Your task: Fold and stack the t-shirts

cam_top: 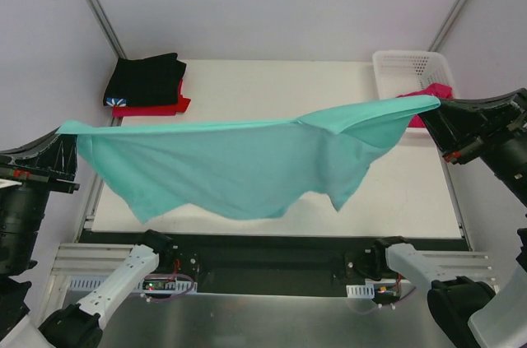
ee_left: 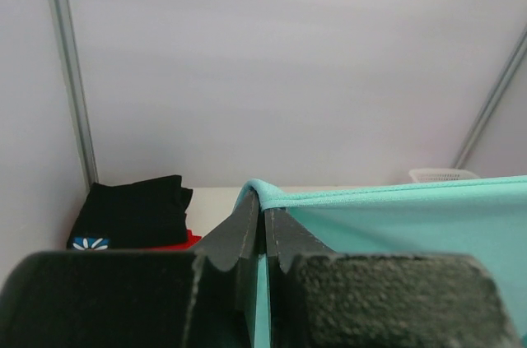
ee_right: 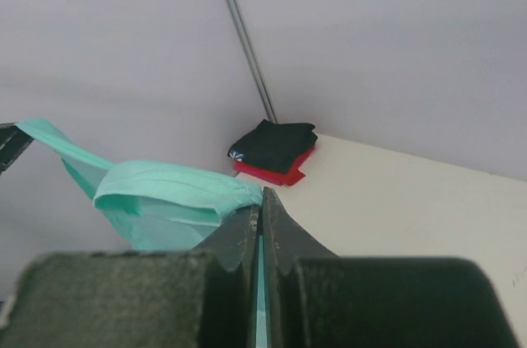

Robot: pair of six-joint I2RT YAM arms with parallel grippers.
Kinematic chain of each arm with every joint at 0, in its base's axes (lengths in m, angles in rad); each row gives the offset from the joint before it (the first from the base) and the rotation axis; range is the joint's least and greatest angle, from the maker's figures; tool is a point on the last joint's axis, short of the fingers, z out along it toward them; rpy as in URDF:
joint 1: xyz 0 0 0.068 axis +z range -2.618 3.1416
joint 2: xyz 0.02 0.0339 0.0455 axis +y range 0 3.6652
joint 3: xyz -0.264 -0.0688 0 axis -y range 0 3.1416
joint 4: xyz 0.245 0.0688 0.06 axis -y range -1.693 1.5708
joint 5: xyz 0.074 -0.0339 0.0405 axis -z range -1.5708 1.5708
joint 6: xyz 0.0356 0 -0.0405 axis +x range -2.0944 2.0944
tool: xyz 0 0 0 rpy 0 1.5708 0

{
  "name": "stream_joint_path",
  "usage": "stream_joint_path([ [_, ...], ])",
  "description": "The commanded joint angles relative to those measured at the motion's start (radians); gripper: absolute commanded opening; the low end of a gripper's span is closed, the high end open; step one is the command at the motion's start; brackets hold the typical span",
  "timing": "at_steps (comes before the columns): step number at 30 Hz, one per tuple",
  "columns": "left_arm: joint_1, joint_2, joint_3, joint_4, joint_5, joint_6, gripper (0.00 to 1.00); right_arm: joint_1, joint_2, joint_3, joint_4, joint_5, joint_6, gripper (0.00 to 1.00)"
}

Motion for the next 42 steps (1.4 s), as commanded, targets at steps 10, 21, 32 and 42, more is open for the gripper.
stream_joint_path([
  [10,0.031,0.295,-0.010,0.147,-0.002,-0.033,0.00,-0.010,0.190,-0.025,0.130,0.038,-0.015,0.01],
  [21,0.038,0.904,0.363,0.250,-0.017,-0.045,0.00,-0.090,0.632,0.215,0.265,-0.039,-0.037,0.01],
  [32,0.038,0.938,0.441,0.246,-0.016,-0.034,0.00,-0.182,0.611,0.106,0.407,-0.137,0.073,0.01],
  [42,0.014,0.494,-0.594,0.066,-0.011,-0.396,0.00,0.063,0.089,-0.965,0.204,0.087,-0.029,0.01],
])
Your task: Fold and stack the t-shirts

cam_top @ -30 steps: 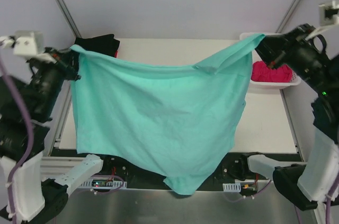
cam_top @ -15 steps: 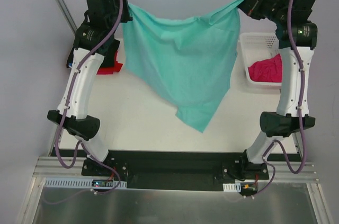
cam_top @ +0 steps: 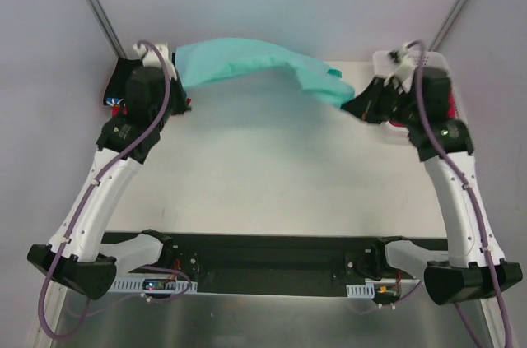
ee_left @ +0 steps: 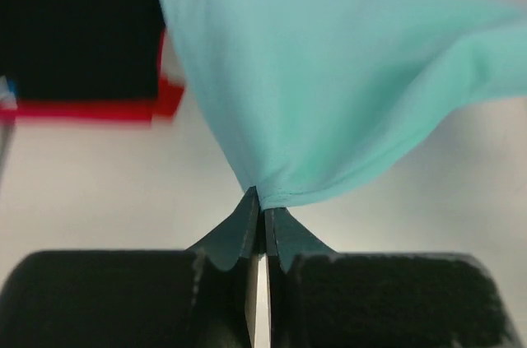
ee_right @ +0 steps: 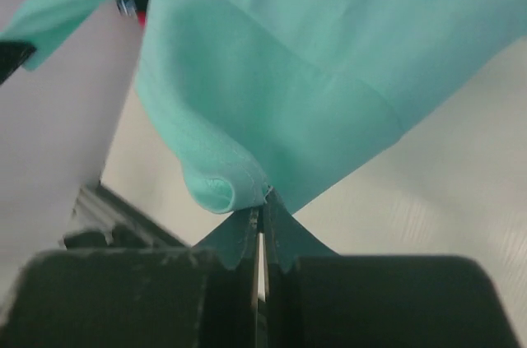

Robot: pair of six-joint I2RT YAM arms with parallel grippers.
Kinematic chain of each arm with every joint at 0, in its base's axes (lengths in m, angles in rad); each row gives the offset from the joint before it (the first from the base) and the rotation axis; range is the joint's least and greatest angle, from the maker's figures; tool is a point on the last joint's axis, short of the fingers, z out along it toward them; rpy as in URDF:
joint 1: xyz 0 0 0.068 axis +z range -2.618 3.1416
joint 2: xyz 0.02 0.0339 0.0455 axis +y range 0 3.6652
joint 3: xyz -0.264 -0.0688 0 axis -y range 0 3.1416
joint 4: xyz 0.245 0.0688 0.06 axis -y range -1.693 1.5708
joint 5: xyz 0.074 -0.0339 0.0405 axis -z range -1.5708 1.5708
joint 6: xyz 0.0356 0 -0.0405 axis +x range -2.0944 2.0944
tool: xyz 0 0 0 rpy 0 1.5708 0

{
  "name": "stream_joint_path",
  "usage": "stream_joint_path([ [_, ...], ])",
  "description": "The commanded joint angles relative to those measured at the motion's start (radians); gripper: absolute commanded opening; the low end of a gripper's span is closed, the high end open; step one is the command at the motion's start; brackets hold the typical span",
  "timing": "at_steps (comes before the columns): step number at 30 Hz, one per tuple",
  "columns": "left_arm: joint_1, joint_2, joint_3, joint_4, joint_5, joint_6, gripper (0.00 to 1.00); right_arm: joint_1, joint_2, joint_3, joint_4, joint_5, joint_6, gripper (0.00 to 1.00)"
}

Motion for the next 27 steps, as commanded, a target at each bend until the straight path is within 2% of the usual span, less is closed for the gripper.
stream_joint_path([
  [1,-0.032,-0.175,-0.426,-0.227,0.058,-0.331,0.00,0.189,-0.156,-0.471,-0.195,0.179,-0.023,0.01],
  [2,-0.094,-0.206,-0.564,-0.307,0.052,-0.385,0.00,0.270,-0.170,-0.532,-0.214,0.199,0.003,0.01],
  [3,-0.110,-0.229,-0.623,-0.342,0.078,-0.478,0.00,0.323,-0.178,-0.604,-0.222,0.214,0.029,0.01],
  [4,-0.121,-0.252,-0.672,-0.374,0.142,-0.515,0.00,0.384,-0.181,-0.703,-0.240,0.240,0.099,0.01],
  [5,-0.150,-0.260,-0.768,-0.436,0.223,-0.566,0.00,0.508,-0.181,-0.757,-0.231,0.277,0.130,0.00],
  [7,-0.179,-0.309,-0.858,-0.477,0.325,-0.641,0.00,0.629,-0.175,-0.858,-0.216,0.323,0.250,0.01],
  [8,-0.203,-0.343,-0.920,-0.507,0.307,-0.695,0.00,0.745,-0.181,-0.877,-0.210,0.384,0.289,0.01],
  [9,-0.243,-0.385,-0.945,-0.568,0.319,-0.779,0.00,0.800,-0.187,-0.893,-0.208,0.409,0.344,0.01],
  [10,-0.250,-0.489,-0.965,-0.587,0.345,-0.798,0.05,0.840,-0.189,-0.903,-0.219,0.418,0.386,0.07],
  [11,-0.250,-0.533,-0.961,-0.625,0.336,-0.824,0.38,0.905,-0.169,-0.891,-0.241,0.455,0.453,0.63],
  [12,-0.250,-0.573,-0.935,-0.711,0.336,-0.859,0.99,0.940,-0.152,-0.858,-0.286,0.498,0.481,0.92],
  [13,-0.250,-0.629,-0.894,-0.744,0.324,-0.876,0.99,0.975,-0.131,-0.813,-0.391,0.547,0.498,0.96],
  [14,-0.250,-0.651,-0.792,-0.774,0.301,-0.890,0.99,1.037,-0.101,-0.701,-0.442,0.658,0.509,0.96],
  [15,-0.248,-0.660,-0.733,-0.800,0.255,-0.882,0.99,1.058,-0.062,-0.645,-0.484,0.697,0.503,0.96],
  [17,-0.250,-0.599,-0.554,-0.833,0.189,-0.858,0.99,1.078,-0.032,-0.534,-0.536,0.783,0.489,0.96],
  [18,-0.250,-0.567,-0.504,-0.837,0.126,-0.817,0.99,1.078,-0.017,-0.452,-0.535,0.806,0.460,0.96],
  [20,-0.248,-0.464,-0.408,-0.830,0.094,-0.774,0.99,1.072,-0.002,-0.375,-0.518,0.881,0.434,0.96],
  [22,-0.250,-0.388,-0.380,-0.749,0.083,-0.717,0.99,1.040,0.037,-0.282,-0.478,0.889,0.363,0.96],
  [25,-0.250,-0.354,-0.445,-0.557,0.141,-0.631,0.99,0.989,0.063,-0.233,-0.420,0.941,0.275,0.96],
  [26,-0.250,-0.348,-0.503,-0.406,0.155,-0.608,0.99,0.951,0.064,-0.239,-0.403,0.963,0.258,0.99],
  [27,-0.250,-0.335,-0.526,-0.356,0.160,-0.568,0.99,0.925,0.061,-0.247,-0.392,0.975,0.251,0.92],
])
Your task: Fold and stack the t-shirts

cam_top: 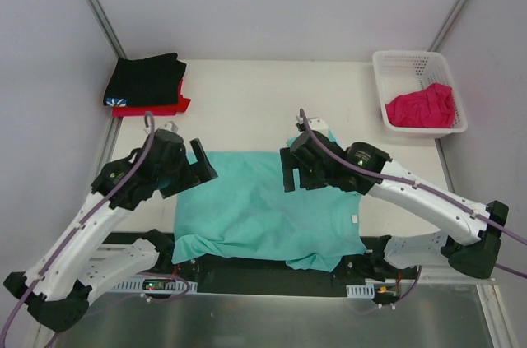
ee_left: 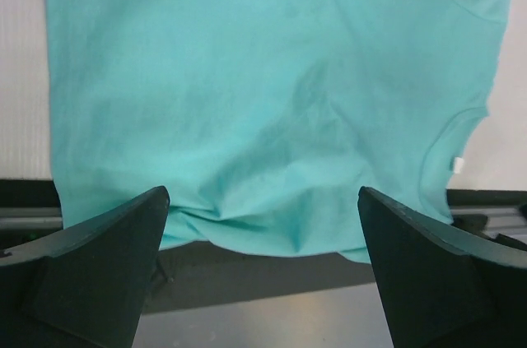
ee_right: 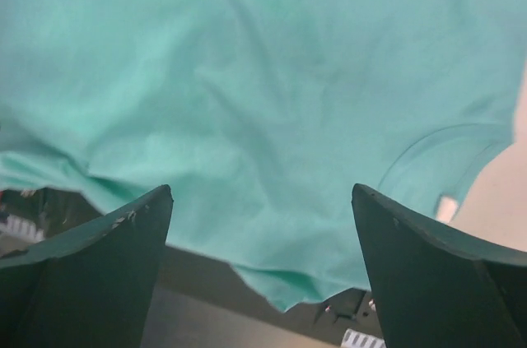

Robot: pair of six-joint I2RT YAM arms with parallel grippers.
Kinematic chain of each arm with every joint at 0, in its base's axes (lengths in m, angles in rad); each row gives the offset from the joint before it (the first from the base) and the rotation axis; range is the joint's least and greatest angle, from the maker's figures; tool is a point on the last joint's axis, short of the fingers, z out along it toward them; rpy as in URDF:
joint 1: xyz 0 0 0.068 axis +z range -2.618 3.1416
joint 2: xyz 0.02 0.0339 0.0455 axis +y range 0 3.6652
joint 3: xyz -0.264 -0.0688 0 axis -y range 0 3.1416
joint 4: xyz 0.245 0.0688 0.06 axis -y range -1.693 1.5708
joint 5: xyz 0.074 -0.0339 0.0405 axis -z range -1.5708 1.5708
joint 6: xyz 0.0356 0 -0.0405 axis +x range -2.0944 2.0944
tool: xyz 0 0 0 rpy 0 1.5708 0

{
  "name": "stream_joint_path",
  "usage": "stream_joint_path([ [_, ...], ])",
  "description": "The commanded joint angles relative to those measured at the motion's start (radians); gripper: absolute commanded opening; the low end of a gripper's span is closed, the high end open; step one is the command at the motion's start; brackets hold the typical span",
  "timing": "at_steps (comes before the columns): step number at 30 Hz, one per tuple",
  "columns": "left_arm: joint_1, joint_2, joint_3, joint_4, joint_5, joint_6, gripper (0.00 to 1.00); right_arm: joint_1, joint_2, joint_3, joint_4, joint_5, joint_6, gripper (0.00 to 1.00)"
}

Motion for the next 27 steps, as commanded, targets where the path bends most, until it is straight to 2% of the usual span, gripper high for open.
stream_joint_path([
  [1,0.000,0.088,-0.122,0.315,0.010,0.153,0.99,-0.107,0.018,-0.022,0.059,0.138,-0.113,0.86],
  [3,0.000,0.148,-0.123,0.381,0.028,0.181,0.99,-0.216,0.005,-0.056,0.089,0.101,-0.118,0.71],
  [4,0.000,0.217,-0.110,0.386,0.027,0.186,0.82,-0.276,0.001,-0.079,0.133,0.089,-0.141,0.62],
  [6,-0.005,0.274,-0.089,0.406,-0.030,0.198,0.69,-0.325,-0.001,-0.128,0.166,0.077,-0.154,0.31],
  [7,-0.005,0.324,-0.084,0.412,-0.054,0.204,0.62,-0.375,0.007,-0.137,0.196,0.061,-0.165,0.21],
  [8,-0.005,0.349,-0.069,0.415,-0.080,0.206,0.45,-0.396,0.034,-0.140,0.198,0.045,-0.179,0.13],
  [10,-0.003,0.426,-0.044,0.415,-0.113,0.213,0.32,-0.433,0.071,-0.136,0.210,0.032,-0.197,0.08],
  [11,-0.003,0.447,-0.024,0.417,-0.122,0.210,0.15,-0.439,0.089,-0.127,0.209,0.026,-0.205,0.02],
  [14,0.000,0.532,-0.006,0.427,-0.134,0.203,0.00,-0.453,0.169,-0.116,0.222,0.006,-0.216,0.01],
  [21,0.015,0.680,-0.029,0.473,-0.090,0.158,0.00,-0.465,0.301,-0.091,0.287,-0.069,-0.204,0.01],
  [27,0.090,0.745,-0.105,0.575,0.021,0.149,0.00,-0.503,0.376,-0.101,0.333,-0.106,-0.210,0.01],
])
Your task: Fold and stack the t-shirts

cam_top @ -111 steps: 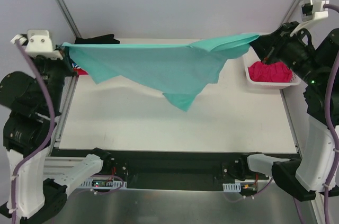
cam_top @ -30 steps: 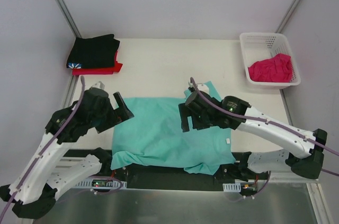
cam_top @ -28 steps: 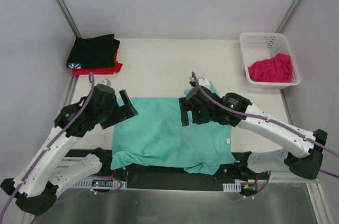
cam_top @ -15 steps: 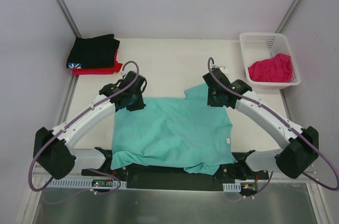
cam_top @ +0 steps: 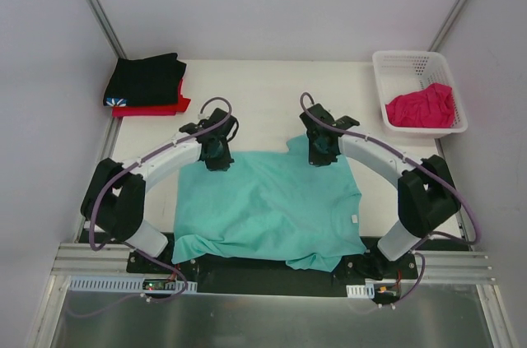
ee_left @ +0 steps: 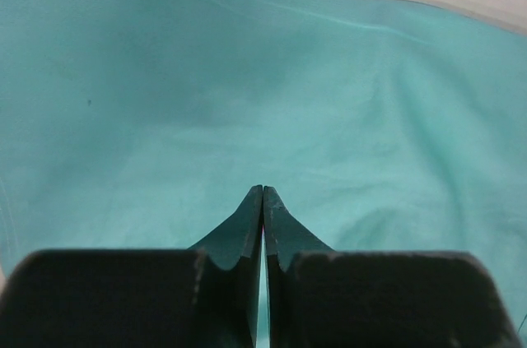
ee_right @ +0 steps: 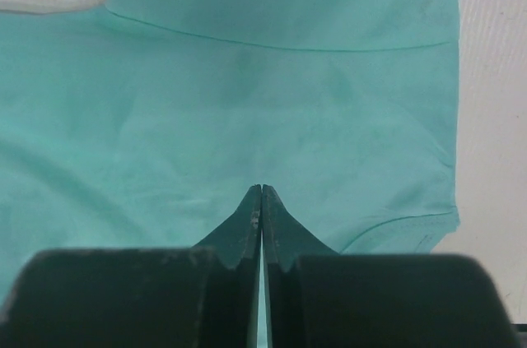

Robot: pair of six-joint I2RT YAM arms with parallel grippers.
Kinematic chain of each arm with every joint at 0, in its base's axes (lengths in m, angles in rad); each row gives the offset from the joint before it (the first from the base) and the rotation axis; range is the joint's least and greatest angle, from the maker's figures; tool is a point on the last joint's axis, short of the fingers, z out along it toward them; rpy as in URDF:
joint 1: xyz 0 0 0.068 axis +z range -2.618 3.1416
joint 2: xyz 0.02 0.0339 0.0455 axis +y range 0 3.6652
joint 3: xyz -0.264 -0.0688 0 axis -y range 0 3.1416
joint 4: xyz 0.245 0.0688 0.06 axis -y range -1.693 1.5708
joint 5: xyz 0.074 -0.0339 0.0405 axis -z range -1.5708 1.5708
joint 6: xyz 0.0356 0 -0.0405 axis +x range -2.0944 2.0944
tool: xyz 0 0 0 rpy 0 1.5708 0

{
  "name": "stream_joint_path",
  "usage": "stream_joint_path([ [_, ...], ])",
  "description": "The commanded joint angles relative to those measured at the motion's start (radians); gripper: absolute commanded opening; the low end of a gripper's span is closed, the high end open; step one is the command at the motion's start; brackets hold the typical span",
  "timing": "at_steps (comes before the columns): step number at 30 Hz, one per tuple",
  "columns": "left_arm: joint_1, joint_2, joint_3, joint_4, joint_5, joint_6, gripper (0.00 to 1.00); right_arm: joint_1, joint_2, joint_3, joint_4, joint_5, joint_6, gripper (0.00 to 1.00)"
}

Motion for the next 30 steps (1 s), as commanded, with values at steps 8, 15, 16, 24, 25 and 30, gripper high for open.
stream_joint_path([
  [8,0.074,0.133,-0.068,0.146,0.120,-0.034,0.00,-0.073,0.090,0.014,0.097,-0.108,-0.019,0.01],
  [15,0.117,0.226,-0.025,0.190,0.163,-0.023,0.00,-0.099,0.197,0.091,0.109,-0.176,-0.025,0.01],
  [16,0.131,0.232,-0.019,0.196,0.171,-0.022,0.00,-0.102,0.208,0.099,0.111,-0.189,-0.027,0.01],
  [24,0.183,0.316,0.053,0.202,0.212,0.012,0.00,-0.178,0.326,0.179,0.126,-0.291,-0.048,0.01],
  [25,0.188,0.324,0.073,0.204,0.217,0.015,0.00,-0.189,0.343,0.204,0.126,-0.312,-0.054,0.01],
  [30,0.211,0.364,0.141,0.201,0.238,0.034,0.00,-0.258,0.426,0.277,0.115,-0.378,-0.068,0.01],
])
